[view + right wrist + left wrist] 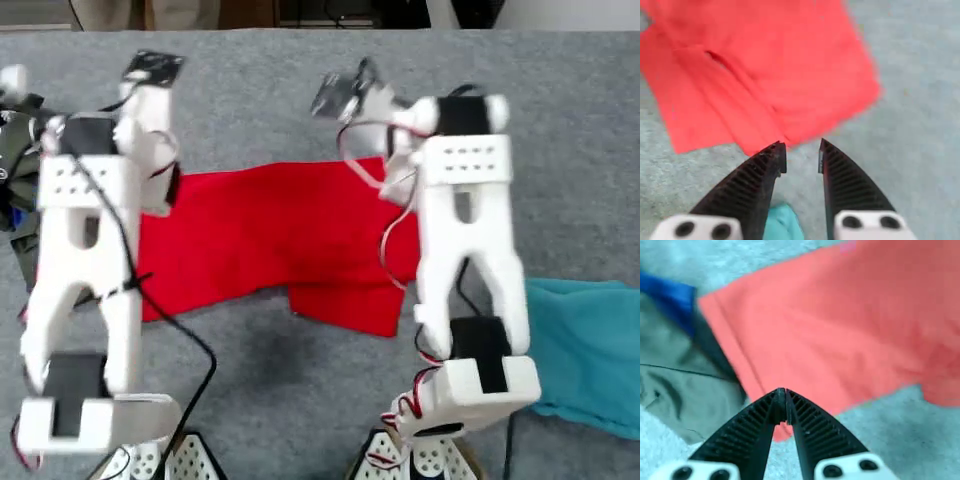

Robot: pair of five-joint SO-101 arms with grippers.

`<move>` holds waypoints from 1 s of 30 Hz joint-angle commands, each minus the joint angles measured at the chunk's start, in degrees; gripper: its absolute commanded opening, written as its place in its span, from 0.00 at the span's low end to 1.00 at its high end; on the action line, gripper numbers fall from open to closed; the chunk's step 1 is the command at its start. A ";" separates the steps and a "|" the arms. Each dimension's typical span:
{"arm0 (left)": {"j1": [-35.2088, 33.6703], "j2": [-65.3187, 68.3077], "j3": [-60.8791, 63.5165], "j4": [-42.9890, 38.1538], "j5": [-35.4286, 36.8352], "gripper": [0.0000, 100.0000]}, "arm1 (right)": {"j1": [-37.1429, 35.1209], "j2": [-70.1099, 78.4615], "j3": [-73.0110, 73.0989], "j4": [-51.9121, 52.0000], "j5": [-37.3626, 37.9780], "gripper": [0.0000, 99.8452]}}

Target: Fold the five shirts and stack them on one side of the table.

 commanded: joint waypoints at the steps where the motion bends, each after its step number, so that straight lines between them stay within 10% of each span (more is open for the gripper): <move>1: -6.33 -4.97 8.79 -8.00 -0.62 0.02 | -5.23 -1.45 4.53 -2.81 0.70 0.13; 14: -25.49 2.68 11.43 -8.44 -0.18 0.02 | -19.82 7.96 1.80 -2.55 -2.37 0.15; 30: -29.01 3.21 16.18 -10.11 -0.53 0.02 | -19.74 8.13 10.15 -1.67 -3.16 0.24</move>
